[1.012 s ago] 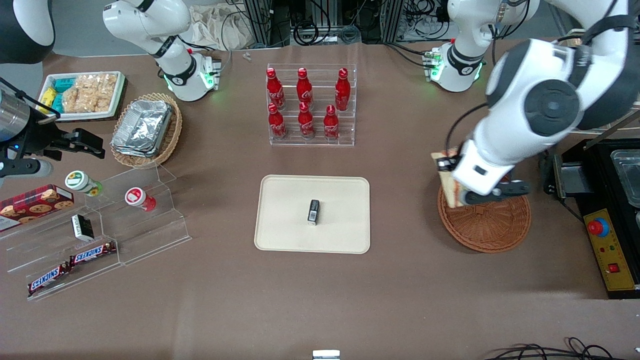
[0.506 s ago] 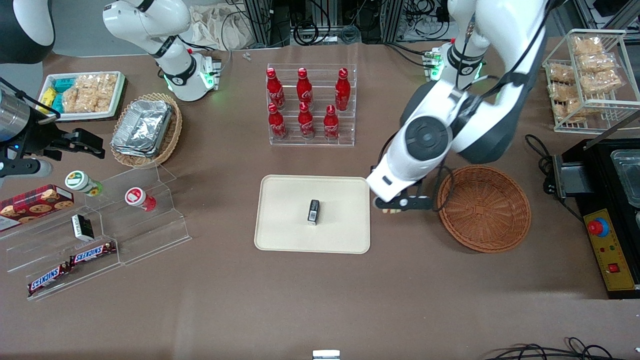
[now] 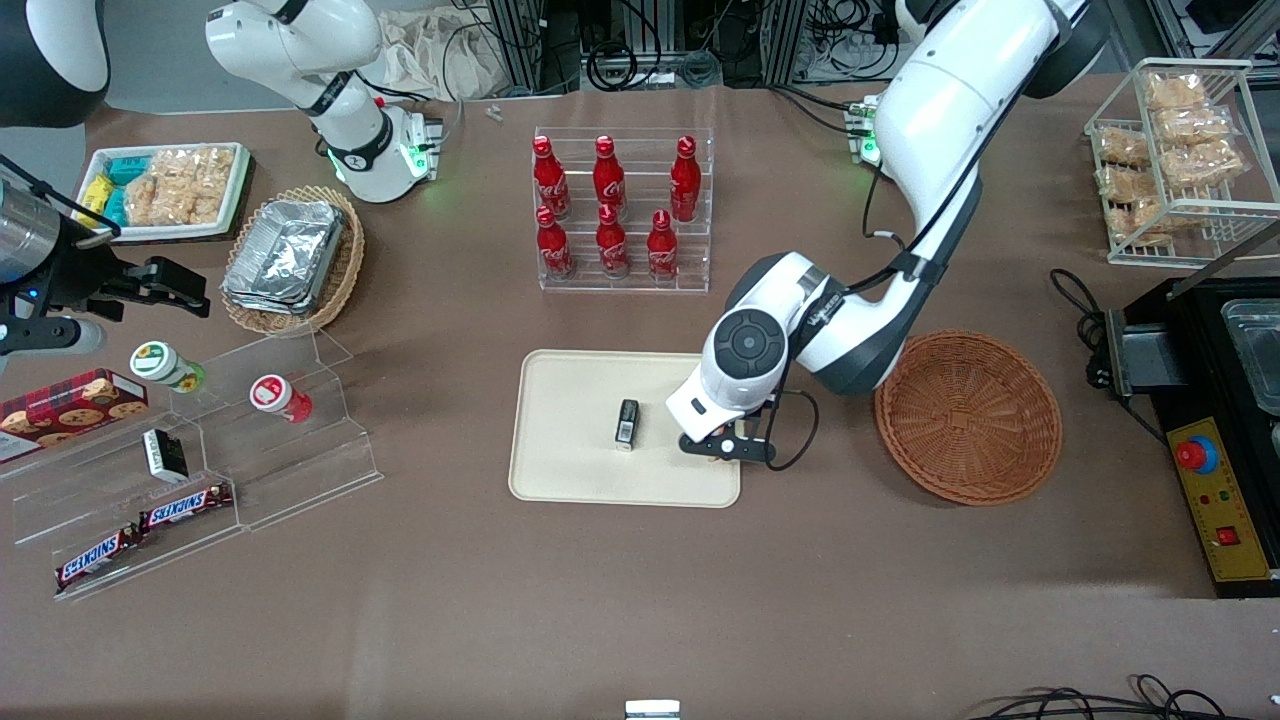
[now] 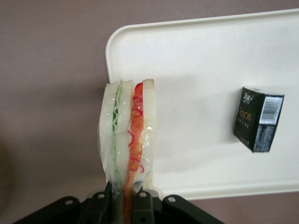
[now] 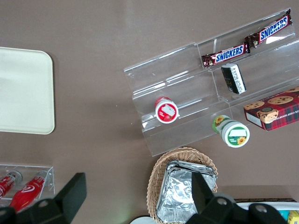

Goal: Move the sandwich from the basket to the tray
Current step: 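Carry the sandwich over the cream tray beside the black box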

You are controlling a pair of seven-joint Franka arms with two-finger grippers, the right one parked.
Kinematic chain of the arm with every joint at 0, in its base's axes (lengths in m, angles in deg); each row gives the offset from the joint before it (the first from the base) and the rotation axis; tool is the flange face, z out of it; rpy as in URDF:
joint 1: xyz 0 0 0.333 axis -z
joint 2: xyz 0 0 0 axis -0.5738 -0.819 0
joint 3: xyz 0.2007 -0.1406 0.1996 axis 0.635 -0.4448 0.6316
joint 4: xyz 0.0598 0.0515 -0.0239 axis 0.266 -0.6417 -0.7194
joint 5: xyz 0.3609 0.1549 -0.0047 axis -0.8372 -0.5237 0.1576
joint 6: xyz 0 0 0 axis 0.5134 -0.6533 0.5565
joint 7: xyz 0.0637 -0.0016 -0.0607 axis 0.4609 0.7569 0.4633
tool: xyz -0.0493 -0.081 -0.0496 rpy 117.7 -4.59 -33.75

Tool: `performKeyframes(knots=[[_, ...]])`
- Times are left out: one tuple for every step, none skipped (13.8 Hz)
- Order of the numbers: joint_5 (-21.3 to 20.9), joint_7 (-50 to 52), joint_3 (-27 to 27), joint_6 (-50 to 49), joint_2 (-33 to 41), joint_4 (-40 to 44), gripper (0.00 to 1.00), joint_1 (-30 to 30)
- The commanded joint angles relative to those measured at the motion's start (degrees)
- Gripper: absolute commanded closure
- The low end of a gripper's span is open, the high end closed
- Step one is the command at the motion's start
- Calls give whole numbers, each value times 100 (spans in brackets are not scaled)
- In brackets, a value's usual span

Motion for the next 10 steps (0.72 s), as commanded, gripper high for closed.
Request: performKeyframes(knots=[[-119, 73, 19, 269, -246, 199, 100, 128], [-110, 91, 28, 436, -325, 199, 100, 128], [-119, 91, 28, 507, -378, 190, 100, 128], [-119, 100, 28, 516, -440, 190, 100, 137], [-119, 109, 28, 517, -466, 190, 100, 137], [-84, 126, 28, 517, -475, 181, 88, 137], [-66, 205, 28, 517, -475, 181, 62, 137], [-57, 284, 28, 517, -475, 181, 21, 137], [-66, 319, 28, 517, -475, 172, 1, 137], [-49, 372, 28, 508, -458, 181, 1, 137]])
